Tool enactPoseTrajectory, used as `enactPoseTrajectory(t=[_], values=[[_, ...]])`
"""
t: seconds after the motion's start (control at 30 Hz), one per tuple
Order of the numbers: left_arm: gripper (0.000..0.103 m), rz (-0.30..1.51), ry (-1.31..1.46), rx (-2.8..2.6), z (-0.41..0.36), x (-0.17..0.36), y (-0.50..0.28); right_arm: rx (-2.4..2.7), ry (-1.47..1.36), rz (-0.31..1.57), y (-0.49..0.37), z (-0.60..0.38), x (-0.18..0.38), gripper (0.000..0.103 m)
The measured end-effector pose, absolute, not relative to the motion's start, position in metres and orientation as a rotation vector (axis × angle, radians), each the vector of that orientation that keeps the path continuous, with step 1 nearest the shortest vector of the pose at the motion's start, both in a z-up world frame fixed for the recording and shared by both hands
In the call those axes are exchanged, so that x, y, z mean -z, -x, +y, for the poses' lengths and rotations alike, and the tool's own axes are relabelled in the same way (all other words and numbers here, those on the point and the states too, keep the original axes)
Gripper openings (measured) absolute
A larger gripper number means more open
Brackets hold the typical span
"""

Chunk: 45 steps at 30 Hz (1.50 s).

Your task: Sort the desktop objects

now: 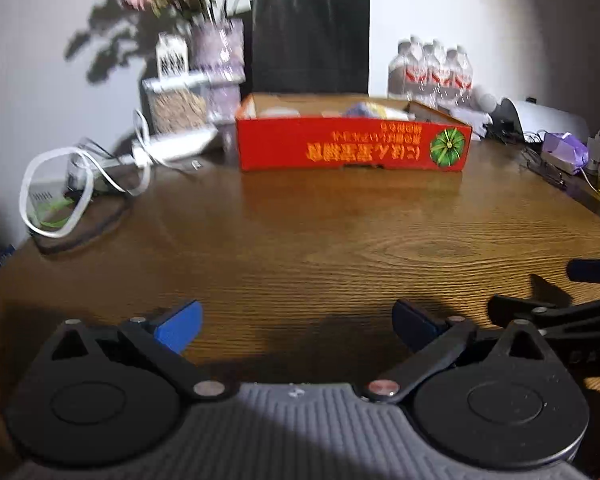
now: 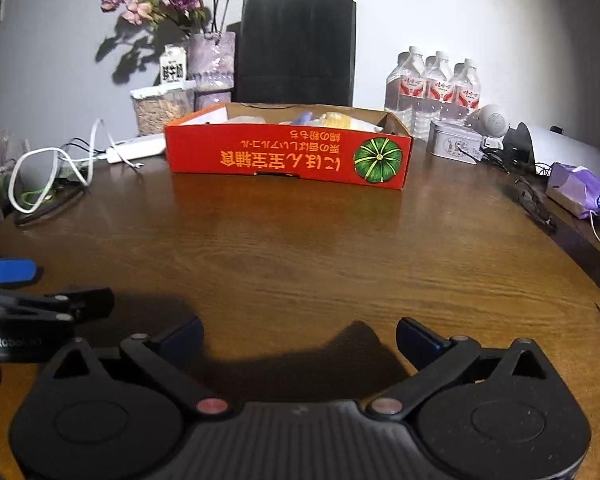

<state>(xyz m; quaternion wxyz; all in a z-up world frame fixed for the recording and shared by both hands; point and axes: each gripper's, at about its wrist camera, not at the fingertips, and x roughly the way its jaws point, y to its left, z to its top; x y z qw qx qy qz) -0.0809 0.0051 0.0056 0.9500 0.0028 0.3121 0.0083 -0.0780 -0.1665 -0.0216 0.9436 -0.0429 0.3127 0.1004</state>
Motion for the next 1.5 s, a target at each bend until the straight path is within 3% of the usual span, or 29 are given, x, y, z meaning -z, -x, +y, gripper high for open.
enactPoseTrajectory(t=[0.17,0.7,1.5], values=[[0.103,0.737,0.026,-0.002,0.014,-0.002,0.047,-0.202,0.068,0.678,0.049,-0.163,0.025,0.103],[0.103,0.694,0.018,0.048,0.012,0.004,0.004,-0.135,0.028,0.703,0.007,-0.171,0.031,0.103],[0.103,0.705,-0.023,0.048,0.008,0.006,0.001,-0.134,0.027,0.704,0.004,-0.170,0.031,0.103]])
